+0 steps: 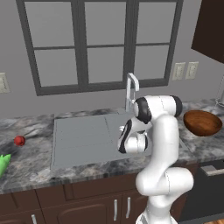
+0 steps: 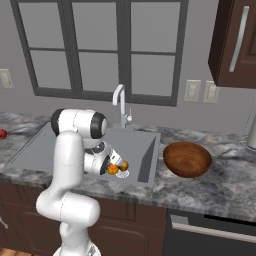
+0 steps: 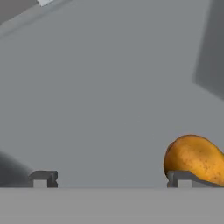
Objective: There is a mixed pile of frozen fruits and vegetables on the counter. Locate all the frozen vegetables and place the items in a bowl on the counter. Take all the frozen fruits and defrost them in a running sink.
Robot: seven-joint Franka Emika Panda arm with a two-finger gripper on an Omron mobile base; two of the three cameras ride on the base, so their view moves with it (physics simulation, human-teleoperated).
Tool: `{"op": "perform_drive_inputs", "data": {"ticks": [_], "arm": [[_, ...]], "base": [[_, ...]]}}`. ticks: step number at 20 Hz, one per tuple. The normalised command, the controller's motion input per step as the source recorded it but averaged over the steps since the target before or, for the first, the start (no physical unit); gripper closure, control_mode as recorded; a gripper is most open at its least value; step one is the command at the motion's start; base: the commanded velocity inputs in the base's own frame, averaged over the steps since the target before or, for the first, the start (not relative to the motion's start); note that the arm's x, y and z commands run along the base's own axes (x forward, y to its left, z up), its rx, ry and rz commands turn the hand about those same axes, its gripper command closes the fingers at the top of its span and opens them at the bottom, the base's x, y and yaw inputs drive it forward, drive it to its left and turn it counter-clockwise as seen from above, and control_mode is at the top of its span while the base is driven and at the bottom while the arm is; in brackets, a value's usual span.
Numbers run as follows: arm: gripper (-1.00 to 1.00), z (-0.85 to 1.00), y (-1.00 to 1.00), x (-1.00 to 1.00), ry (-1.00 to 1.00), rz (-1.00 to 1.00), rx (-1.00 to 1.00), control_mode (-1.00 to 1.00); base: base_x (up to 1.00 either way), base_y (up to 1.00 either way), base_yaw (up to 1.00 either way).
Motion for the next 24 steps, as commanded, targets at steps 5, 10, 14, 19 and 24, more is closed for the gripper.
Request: {"op": "perform_drive_inputs", "data": {"ticks": [5, 10, 14, 19, 24], "arm": [[-1.0, 0.41, -0.01, -0.04, -0.08, 0.03, 0.02, -1.0], [-1.0, 0.43, -0.12, -0.18, 0.0, 0.07, 0.01, -1.0], [-1.0, 0.69, -0.11, -0.42, -0.06, 0.1, 0.0, -1.0], [-1.0, 0.79, -0.03, -0.55, -0.02, 0.09, 0.01, -1.0], [-1.0, 0.87, 0.0, -0.68, 0.01, 0.07, 0.0, -1.0]], "base": [[0.0, 0.0, 0.0], [0.0, 0.0, 0.0], [0.0, 0.0, 0.0], [0.0, 0.0, 0.0], [0.0, 0.0, 0.0]]}}
